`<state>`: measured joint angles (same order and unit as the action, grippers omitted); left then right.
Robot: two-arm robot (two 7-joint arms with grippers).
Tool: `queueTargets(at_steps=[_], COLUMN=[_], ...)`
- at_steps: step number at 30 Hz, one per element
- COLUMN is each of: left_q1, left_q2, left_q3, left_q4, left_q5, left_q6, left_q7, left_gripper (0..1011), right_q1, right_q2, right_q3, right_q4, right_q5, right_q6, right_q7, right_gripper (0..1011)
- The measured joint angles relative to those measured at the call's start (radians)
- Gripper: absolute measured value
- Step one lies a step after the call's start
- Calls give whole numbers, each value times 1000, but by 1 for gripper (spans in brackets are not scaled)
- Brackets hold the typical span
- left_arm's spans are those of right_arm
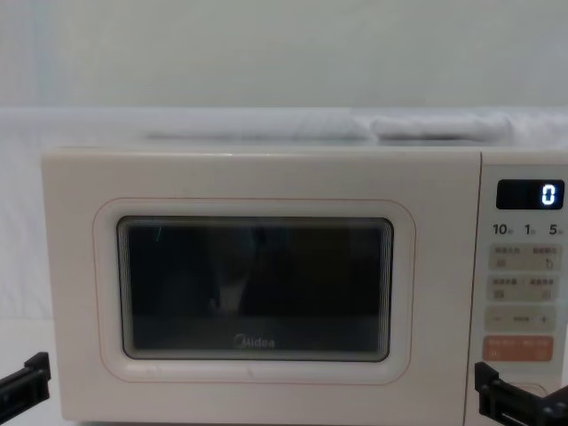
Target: Press the button to open the microwave door with one hand; close the microwave door with the other hand.
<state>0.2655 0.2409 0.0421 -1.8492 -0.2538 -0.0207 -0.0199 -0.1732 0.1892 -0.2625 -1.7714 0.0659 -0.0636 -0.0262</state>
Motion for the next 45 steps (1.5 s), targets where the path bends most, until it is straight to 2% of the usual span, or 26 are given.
queueTargets(at_steps=[13,16,23,31,35,36,44,45], left_q1=[0,0,0,0,0,0,0,0], left_q2=[0,0,0,0,0,0,0,0], left_q3=[0,0,0,0,0,0,0,0], left_q4=[0,0,0,0,0,0,0,0], left_q5=[0,0,0,0,0,0,0,0], left_q6=[0,0,0,0,0,0,0,0], left_q7=[0,0,0,0,0,0,0,0], left_gripper=[1001,1001,1001,1001,1001,1001,1001,1001], right_q1=[0,0,0,0,0,0,0,0], right_q2=[0,0,0,0,0,0,0,0], right_q3=[0,0,0,0,0,0,0,0], right_q4=[0,0,0,0,0,0,0,0], right_q5=[0,0,0,0,0,0,0,0], right_q6=[0,0,0,0,0,0,0,0], right_q7=[0,0,0,0,0,0,0,0], right_gripper=[1000,952,788,504,386,386,88,88])
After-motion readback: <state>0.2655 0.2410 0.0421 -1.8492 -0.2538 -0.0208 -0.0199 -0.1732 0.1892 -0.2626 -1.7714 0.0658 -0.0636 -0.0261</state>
